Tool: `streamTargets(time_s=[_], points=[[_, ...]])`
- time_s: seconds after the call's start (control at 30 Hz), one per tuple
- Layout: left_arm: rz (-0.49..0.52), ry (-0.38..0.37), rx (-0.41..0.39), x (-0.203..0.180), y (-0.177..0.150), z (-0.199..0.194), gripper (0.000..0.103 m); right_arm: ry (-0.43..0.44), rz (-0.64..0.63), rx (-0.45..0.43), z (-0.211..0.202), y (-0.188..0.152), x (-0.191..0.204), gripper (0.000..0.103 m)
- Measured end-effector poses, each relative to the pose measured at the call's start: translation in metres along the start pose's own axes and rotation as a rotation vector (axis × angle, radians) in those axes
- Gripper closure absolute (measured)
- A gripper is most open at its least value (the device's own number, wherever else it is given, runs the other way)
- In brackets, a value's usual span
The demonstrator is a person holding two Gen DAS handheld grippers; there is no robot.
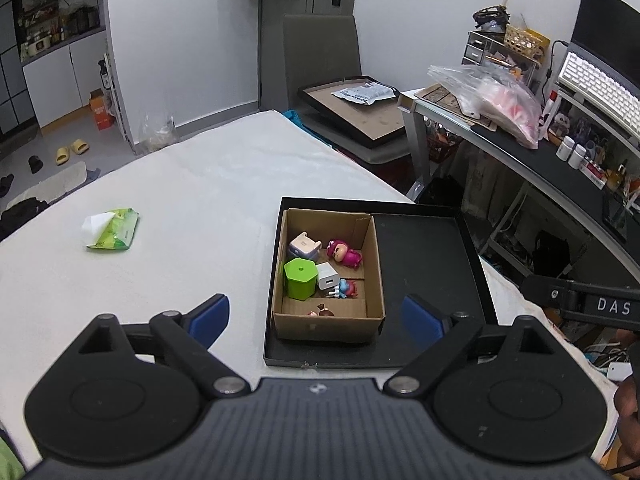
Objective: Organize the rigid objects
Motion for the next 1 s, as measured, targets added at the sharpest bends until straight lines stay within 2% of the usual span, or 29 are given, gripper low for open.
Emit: streamTargets(time_s=[0.57,1.0], points=[[-0.007,0.004,-0.029,-0.002,-0.012,-0.017,0.01,-0.045,-0.026,-0.054,-0.029,-0.014,-0.002,0.0],[-0.002,0.009,-0.02,-0.002,-0.018,-0.015,0.01,-0.038,-0.027,-0.066,-0.037,-0.017,-0.005,0.0]])
Point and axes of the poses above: each gripper's, at about its wrist camera, not at the fingertips, and z roughly the way its jaws point, x to its left, y to its top, the point moved 9 cm from there along z, roughly the way its jaws point, and after that the axes turned 9 degrees about x, right-handed, at the moved point
